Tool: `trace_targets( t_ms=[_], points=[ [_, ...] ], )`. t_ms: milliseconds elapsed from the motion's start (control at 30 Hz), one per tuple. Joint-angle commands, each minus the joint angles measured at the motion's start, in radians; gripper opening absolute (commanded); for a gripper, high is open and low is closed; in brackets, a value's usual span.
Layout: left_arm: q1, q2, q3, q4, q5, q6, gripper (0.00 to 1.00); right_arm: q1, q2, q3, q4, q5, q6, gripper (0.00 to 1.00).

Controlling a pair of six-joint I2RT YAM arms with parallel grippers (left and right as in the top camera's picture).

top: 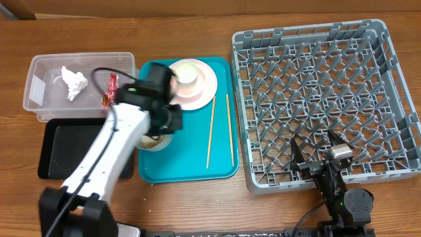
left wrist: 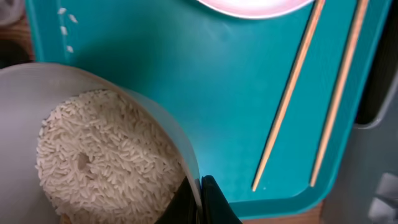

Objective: Sort waste into correct bins and load items into the dishwasher
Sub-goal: 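Lift the bowl over the black tray and tip out the rice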

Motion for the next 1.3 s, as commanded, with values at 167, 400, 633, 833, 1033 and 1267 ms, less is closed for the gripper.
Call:
trace_targets(
  t_ms=[167,400,633,833,1033,1267],
  points=[
    [0.298,-0.052,0.024,-0.016,0.325,0.207,0.04,-0.003,-0.009,-0.011,0.005,-0.005,-0.001,1.0],
    [0.493,-0.052,0.01,-0.018,0.378,0.261,0.04,-0.003,-0.009,-0.011,0.005,-0.005,0.0,1.0],
    [0.618,-0.052,-0.063,0.033,0.435,0.277,0.04,-0.003,-0.009,-0.011,0.005,-0.005,-0.001,1.0],
    [0.774,-0.052,-0.178,0.14,0.646,0.33,0.04,-0.003,-0.009,-0.011,0.005,-0.005,-0.001,1.0],
    [0.97,-0.052,-0.246,0.17,0.879,0.44,0.04,-0.003,-0.009,-0.011,0.005,-0.005,0.0,1.0],
    [1.176,-0.052,-0.357,0.247,1.156,0.517,0.04,-0.003,-0.009,-0.011,0.005,-0.005,-0.001,1.0]
  ],
)
